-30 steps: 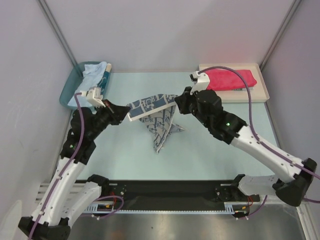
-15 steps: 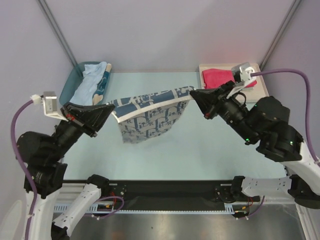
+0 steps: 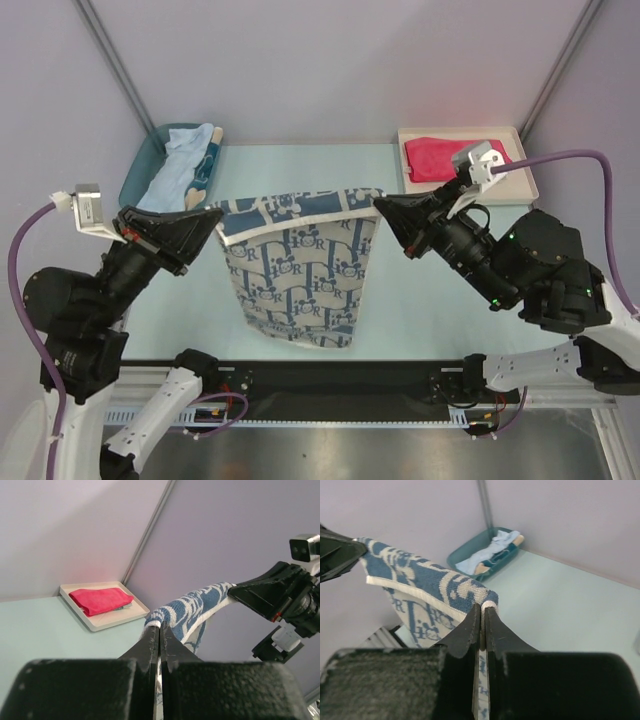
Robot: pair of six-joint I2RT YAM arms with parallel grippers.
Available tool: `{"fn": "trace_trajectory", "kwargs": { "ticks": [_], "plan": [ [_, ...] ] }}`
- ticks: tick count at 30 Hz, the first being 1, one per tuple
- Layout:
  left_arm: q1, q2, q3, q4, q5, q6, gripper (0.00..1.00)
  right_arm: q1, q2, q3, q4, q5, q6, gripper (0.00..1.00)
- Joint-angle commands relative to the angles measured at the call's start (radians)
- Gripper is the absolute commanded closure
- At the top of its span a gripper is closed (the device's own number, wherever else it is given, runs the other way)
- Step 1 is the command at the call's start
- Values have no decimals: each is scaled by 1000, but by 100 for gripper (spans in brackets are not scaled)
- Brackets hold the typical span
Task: Fold and stack the towels
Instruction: Flatten out the crumpled towel
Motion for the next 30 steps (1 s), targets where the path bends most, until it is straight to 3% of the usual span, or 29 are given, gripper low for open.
{"fn": "trace_trajectory", "kwargs": {
  "ticks": [1, 3, 6, 7, 10, 12, 17, 23, 27, 30],
  "plan": [
    [-3, 30, -17, -11, -73, -32, 100, 11, 25, 3, 79, 159, -78, 100],
    [-3, 59, -73, 2, -93, -61, 100, -86, 49, -29, 107, 140, -84, 100],
    [-3, 114, -184, 96, -104, -99, 100, -362, 77, -86, 80, -195, 33, 100],
    [-3, 129, -213, 157, -121, -121, 100, -579, 89, -111, 90, -407, 75, 100],
    [-3, 233, -280, 266, -176, -127, 100, -886, 190, -198, 185, -738, 176, 100],
    [2, 331, -284, 323, -217, -118, 100, -993, 329, -212, 273, -863, 243, 100],
    [47, 824, -171, 614, -170, -136, 100, -1127, 659, -121, 441, -1017, 296, 100],
    [107, 1314, 179, 668, -119, -130, 100, -1193, 1098, 182, 442, -1098, 393, 100],
    [138, 1464, 353, 605, -49, -112, 100, -1197, 1217, 352, 402, -1109, 409, 100],
    [144, 1498, 387, 569, -21, -107, 100, -1197, 1234, 342, 386, -1107, 422, 100]
  ]
}}
